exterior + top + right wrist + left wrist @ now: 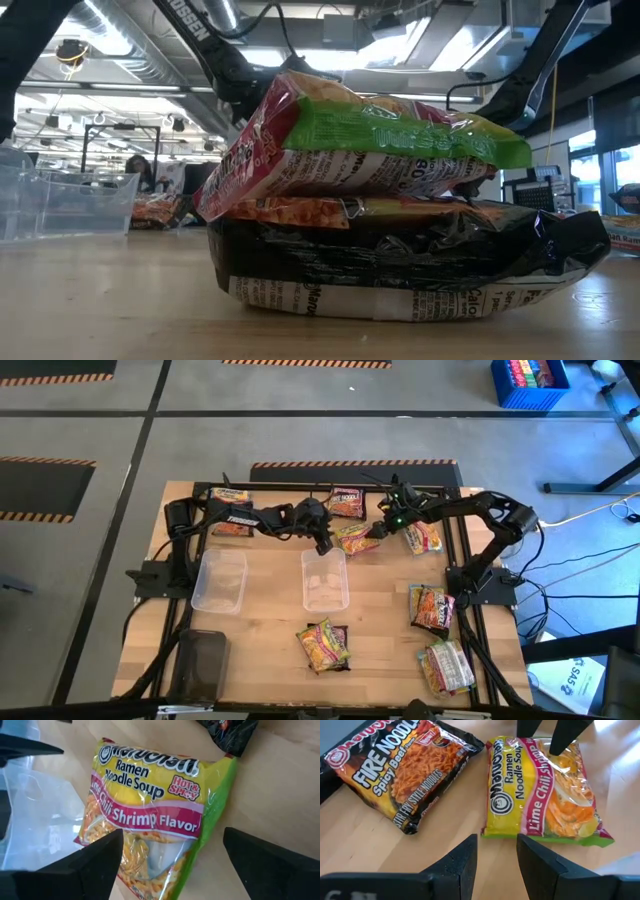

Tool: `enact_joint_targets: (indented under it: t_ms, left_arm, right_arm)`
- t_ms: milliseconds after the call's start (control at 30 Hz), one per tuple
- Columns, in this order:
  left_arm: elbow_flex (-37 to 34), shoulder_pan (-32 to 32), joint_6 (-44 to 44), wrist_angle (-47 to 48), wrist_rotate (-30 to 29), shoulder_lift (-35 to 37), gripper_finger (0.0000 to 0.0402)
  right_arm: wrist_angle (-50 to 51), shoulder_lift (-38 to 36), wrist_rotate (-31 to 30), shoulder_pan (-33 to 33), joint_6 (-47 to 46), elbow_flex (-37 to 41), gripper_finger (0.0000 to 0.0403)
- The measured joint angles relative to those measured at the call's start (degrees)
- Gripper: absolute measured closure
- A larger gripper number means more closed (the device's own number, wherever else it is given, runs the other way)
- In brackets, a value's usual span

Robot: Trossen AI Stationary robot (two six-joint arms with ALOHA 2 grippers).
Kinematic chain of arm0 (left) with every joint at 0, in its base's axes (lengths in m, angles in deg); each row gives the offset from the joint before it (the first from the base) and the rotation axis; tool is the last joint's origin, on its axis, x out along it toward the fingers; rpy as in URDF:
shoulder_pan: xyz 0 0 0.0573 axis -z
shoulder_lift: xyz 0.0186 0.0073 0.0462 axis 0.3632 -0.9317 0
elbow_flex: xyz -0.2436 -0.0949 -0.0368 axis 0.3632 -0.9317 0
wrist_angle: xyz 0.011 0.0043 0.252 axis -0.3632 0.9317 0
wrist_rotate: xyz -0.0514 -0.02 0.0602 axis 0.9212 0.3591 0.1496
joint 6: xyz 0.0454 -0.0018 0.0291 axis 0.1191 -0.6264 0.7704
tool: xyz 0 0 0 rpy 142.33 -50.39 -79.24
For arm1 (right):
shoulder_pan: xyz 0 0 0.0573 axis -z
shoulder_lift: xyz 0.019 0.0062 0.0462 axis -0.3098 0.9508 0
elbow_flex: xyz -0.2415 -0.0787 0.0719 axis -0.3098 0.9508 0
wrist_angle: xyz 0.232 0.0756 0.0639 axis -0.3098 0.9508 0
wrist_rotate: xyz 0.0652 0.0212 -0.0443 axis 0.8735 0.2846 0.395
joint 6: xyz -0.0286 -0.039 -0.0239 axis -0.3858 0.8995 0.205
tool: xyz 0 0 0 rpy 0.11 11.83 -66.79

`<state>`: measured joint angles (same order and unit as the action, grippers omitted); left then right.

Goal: Sort Maruchan noodles
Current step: Put the green noodle pack into the right transparent bin

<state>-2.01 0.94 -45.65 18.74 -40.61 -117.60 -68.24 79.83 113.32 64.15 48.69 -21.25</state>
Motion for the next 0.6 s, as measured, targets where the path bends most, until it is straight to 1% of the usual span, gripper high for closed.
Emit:
enact_joint_targets:
  t_ms: [100, 267, 533, 600]
  left_arm:
    - [0.0, 0.0, 0.02, -0.11, 0.01, 0.0, 0.0271]
    - [0.05, 0.01, 0.02, 0.21, 0.02, -1.37, 0.0271]
    - [0.0, -0.26, 0.0, -0.99, 0.2, -4.06, 0.0271]
    - [0.02, -0.26, -0.06, -1.53, 1.93, -4.31, 0.0271]
  right_arm:
    - [-0.03, -0.06, -2.16, -1.35, -0.14, 0.0, 0.0065]
    - [-1.66, 0.01, -3.51, -4.0, -1.48, 0.02, 0.0072]
    - [-2.62, 0.13, -3.15, -4.54, -3.07, 0.11, 0.0072]
    - [-2.74, 0.13, -2.87, -4.55, -3.17, 0.13, 0.0072]
